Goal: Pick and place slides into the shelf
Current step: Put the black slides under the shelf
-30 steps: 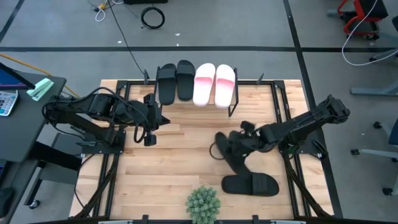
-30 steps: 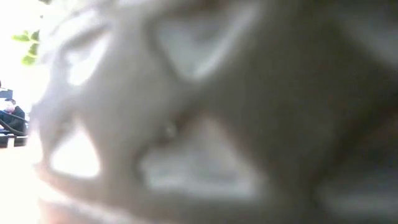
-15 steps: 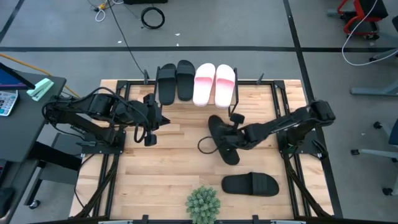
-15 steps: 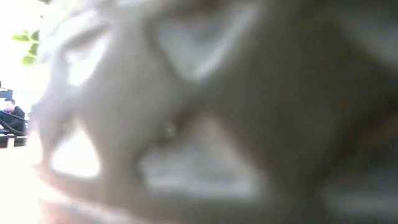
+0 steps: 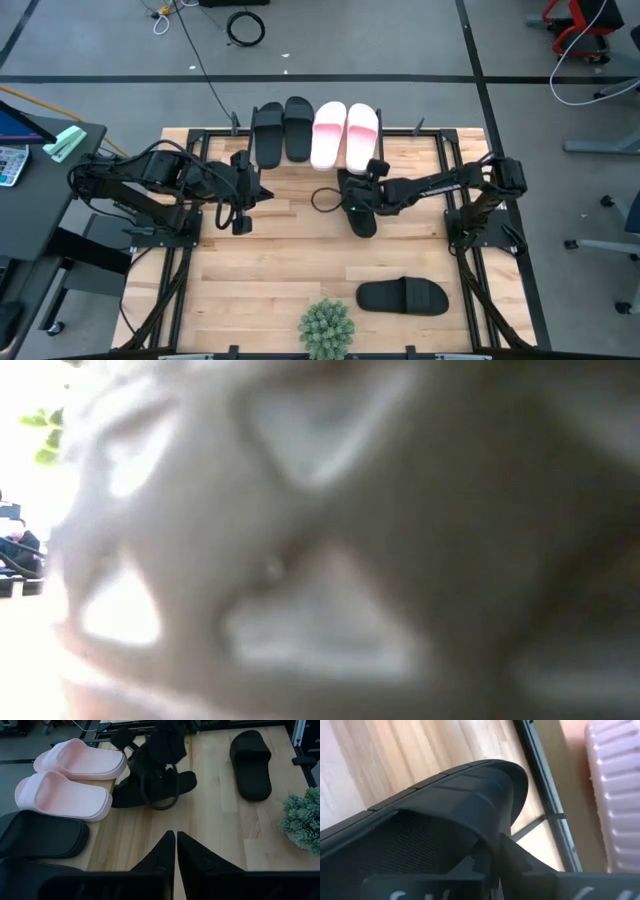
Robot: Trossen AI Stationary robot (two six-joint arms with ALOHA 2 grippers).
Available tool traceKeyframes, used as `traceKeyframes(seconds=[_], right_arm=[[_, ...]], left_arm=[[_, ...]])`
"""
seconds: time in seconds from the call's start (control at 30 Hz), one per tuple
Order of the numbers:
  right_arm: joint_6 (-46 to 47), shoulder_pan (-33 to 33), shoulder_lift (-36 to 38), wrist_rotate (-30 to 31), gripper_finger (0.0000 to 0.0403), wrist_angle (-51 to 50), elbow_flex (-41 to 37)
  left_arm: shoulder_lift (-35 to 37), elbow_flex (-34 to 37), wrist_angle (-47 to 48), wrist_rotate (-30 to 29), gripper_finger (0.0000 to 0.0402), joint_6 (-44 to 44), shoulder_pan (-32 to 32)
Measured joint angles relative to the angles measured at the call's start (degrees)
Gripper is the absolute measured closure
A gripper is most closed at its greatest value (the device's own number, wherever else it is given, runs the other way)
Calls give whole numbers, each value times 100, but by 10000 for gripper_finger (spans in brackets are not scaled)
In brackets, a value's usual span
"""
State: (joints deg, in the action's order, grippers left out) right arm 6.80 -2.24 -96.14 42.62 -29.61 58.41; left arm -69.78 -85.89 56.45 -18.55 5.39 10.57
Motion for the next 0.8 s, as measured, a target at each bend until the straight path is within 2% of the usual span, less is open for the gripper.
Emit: traceKeyframes(seconds=[0.13,0.2,0.33,0.6,0.8], right_arm=[[-298,-271,3,-628,368,225,5],[-448,-337,8,-755,361,383,9],[-704,-345,2,-807,337,667,7],[-572,-341,0,-841,279,724,7],[-251,-128,70,-800,269,648,7]], left_arm=[[0,0,2,0,372,0,1],[0,0,2,0,373,2,1],[0,0,2,0,380,109,2],[0,1,2,0,378,195,1],[0,2,2,0,370,195,0]])
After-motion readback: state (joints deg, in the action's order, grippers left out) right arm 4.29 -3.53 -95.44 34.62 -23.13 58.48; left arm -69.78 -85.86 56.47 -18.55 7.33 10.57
